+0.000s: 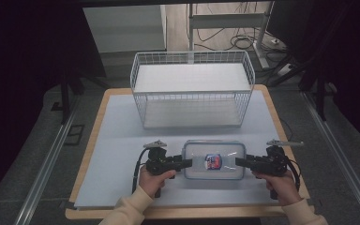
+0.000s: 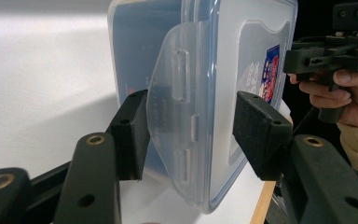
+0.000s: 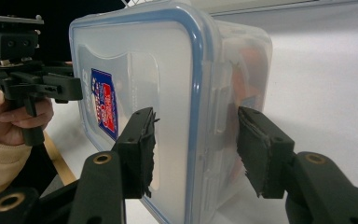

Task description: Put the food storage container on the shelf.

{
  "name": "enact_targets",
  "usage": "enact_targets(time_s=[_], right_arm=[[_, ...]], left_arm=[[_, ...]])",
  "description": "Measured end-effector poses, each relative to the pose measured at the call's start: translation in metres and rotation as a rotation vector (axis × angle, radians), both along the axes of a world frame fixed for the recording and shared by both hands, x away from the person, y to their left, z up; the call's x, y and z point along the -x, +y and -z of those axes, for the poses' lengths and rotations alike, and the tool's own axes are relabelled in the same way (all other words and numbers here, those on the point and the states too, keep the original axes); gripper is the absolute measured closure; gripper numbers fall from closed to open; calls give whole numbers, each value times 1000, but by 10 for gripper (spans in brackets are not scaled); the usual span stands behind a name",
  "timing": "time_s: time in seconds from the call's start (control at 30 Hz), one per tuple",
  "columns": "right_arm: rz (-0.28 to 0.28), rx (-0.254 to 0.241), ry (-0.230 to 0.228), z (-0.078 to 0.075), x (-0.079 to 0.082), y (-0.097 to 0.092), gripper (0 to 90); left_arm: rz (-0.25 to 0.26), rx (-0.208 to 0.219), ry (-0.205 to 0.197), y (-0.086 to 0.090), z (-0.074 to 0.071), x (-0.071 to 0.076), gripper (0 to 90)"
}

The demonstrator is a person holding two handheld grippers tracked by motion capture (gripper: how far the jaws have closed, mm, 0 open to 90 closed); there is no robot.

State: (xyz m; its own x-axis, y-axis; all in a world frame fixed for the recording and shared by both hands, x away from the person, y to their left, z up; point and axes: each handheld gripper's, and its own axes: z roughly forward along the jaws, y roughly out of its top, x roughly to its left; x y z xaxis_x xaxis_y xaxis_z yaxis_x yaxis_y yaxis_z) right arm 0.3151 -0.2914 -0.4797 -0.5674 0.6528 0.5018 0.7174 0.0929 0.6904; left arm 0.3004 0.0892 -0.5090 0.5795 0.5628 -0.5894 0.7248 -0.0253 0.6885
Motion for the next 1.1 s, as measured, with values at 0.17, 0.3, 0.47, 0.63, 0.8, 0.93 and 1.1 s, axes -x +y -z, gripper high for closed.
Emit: enact_targets(time_s=[0.17,0.3,0.47,0.63,0.8,0.93,1.1], right_arm=[[-1,-19,-22,-5,1,-2,488],[-5,-27,-43,-10,2,-1,489],[-7,-35,-62,-15,3,1,489],[-11,-40,-91,-23,3,3,489],[-16,-42,-115,-32,0,7,489],[-21,-45,-139,-40,-5,10,489],[-24,-45,-159,-53,-11,13,490]], left_arm=[[-2,9,-14,1,-6,2,477],[-1,3,-39,2,-13,3,477],[-4,-1,-56,5,-21,4,479],[-4,-2,-81,8,-30,4,480],[-10,1,-103,12,-39,2,480],[-15,0,-121,14,-48,-2,480],[-24,8,-130,17,-59,-7,481]])
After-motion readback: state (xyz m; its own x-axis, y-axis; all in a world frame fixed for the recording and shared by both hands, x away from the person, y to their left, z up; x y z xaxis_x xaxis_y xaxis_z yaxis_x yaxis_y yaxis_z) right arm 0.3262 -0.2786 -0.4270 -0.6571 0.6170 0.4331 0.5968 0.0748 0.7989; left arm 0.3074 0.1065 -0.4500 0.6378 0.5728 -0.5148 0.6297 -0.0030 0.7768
